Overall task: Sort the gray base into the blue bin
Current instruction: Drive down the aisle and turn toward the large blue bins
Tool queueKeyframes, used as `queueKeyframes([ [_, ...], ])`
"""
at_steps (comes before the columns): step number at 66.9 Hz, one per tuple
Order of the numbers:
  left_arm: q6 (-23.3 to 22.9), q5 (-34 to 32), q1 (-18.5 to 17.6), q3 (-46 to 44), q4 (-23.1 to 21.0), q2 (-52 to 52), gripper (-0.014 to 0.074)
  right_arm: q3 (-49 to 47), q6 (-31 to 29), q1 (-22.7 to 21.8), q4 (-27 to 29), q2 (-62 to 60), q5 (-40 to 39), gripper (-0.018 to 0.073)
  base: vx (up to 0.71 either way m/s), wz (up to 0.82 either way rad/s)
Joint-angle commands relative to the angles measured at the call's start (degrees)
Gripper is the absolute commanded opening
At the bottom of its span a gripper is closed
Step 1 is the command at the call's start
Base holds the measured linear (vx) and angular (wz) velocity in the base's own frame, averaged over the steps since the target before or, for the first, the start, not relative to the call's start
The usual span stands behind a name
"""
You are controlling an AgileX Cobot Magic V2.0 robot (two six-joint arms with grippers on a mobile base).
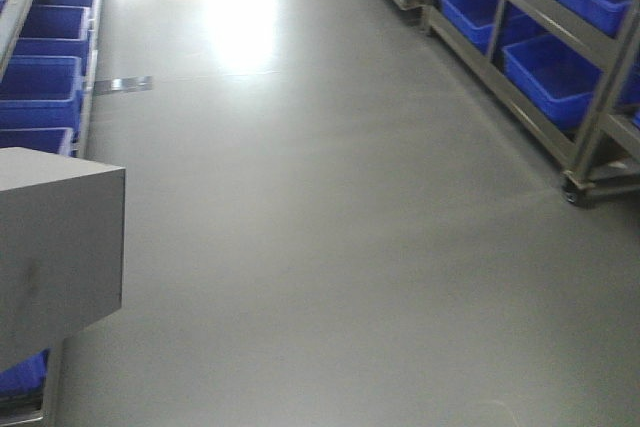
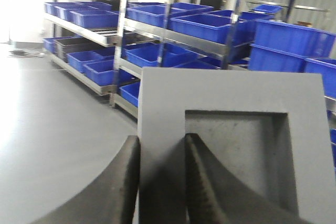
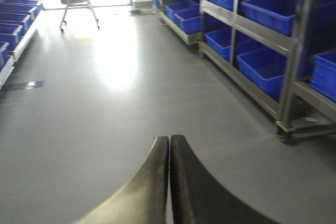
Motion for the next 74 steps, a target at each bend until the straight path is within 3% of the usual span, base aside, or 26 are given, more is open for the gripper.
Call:
queueKeyframes([
  [1,-0.2,-6.3,-0.1,-1.6,-0.3,0.2,0.0002,0.1,-0.7,0.0,-0.2,1.0,-4.2,-0.0005,0.15,0.45],
  [30,-0.2,-6.3,-0.1,-1.6,-0.3,0.2,0.0002,0.1,-0.7,0.0,-0.2,1.0,-4.2,-0.0005,0.18,0.18],
  [74,-0.2,-6.3,-0.1,-1.6,-0.3,0.2,0.0002,0.1,-0.7,0.0,-0.2,1.0,-4.2,-0.0005,0.30,-0.19],
])
